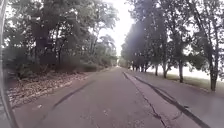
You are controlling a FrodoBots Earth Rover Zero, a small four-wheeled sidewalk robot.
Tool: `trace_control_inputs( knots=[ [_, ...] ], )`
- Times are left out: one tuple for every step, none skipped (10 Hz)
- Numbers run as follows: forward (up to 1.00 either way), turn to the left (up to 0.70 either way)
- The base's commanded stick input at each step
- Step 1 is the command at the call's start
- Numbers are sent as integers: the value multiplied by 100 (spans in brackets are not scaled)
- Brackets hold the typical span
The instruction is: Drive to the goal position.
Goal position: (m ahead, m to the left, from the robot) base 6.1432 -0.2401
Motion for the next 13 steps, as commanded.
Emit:
trace_control_inputs(
  knots=[
    [7, 0],
    [7, 0],
    [7, 0],
    [7, 0],
    [7, 0],
    [7, 0],
    [7, 0],
    [7, 0],
    [7, 0],
    [7, 0],
    [7, 0],
    [7, 0],
    [7, 0]
  ],
)
